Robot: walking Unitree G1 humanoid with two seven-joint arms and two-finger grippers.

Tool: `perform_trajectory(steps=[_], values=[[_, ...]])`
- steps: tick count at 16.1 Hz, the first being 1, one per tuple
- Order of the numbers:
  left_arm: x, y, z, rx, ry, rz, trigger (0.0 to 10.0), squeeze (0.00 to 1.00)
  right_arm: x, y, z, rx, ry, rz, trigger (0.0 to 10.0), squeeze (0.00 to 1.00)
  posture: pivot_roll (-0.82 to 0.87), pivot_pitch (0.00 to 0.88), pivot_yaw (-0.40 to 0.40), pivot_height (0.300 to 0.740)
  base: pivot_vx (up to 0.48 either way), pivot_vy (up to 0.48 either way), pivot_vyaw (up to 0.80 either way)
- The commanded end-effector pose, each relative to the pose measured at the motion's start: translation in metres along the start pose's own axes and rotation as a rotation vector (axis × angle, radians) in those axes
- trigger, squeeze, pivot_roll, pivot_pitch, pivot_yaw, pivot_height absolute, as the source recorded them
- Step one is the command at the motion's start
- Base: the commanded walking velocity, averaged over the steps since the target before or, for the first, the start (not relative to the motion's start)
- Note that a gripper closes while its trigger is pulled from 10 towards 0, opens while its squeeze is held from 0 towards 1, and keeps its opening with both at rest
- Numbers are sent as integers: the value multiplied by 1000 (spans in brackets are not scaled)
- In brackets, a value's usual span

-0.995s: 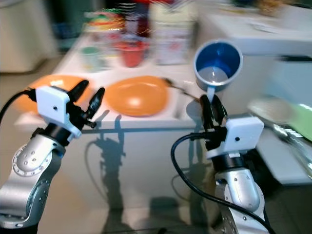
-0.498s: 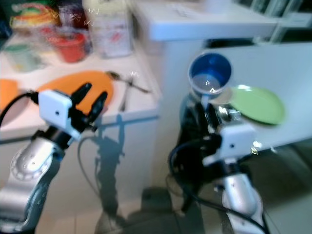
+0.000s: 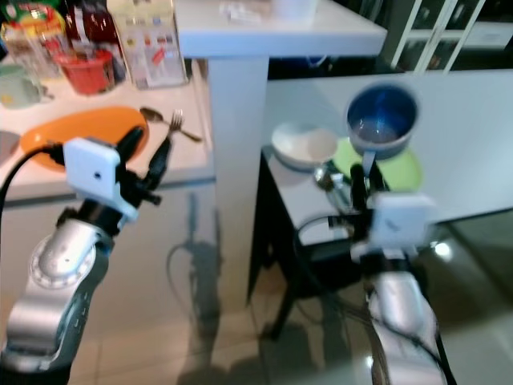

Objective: Setting the table

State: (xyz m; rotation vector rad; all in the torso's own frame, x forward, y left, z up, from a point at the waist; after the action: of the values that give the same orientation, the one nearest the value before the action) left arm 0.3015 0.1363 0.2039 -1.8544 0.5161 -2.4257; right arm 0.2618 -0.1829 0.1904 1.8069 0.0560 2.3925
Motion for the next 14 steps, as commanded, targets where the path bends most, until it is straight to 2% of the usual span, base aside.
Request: perform_trajectory(steps=[1, 3, 4, 6, 9, 14], values=[[-2, 2, 6, 14, -5, 10, 10000, 0, -2, 11, 5, -47, -12, -52, 10000, 0, -15, 0, 5, 740, 0, -334, 0], [-4, 3, 10, 21, -11, 10, 10000, 0, -2, 11, 10, -41, -19, -34, 10000, 0, -15, 0, 5, 740, 0, -330, 0], [-3, 6, 14, 19, -13, 7, 10000, 0, -2, 10, 13, -30, -30, 17, 10000, 0, -25, 0, 14, 740, 0, -334, 0], [-2, 11, 20, 8, 0, 10, 10000, 0, -11, 10, 15, -63, -75, 70, 10000, 0, -15, 0, 16, 740, 0, -334, 800], [-3, 13, 21, 1, 8, 34, 10000, 0, -22, 9, 15, -57, -128, 37, 10000, 0, -23, 0, 26, 740, 0, -334, 800], [-4, 21, 28, -20, 20, 38, 10000, 0, -20, 5, 21, -23, -136, 54, 10000, 0, -32, 0, 29, 740, 0, -332, 800]])
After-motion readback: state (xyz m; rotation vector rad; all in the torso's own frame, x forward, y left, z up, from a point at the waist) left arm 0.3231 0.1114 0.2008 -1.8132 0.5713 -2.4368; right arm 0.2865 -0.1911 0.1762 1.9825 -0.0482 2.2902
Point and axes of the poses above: a point about 5 cm out from each wrist's last joint towards the gripper, its own z axis pointing out of the wrist towards the gripper, its own x axis along the axis of the wrist's last joint, y = z × x, the point moved 3 cm from there along z, pointing out of the wrist towards the gripper, and after that the axes turned 5 degrees about z, right-handed, at the moved point
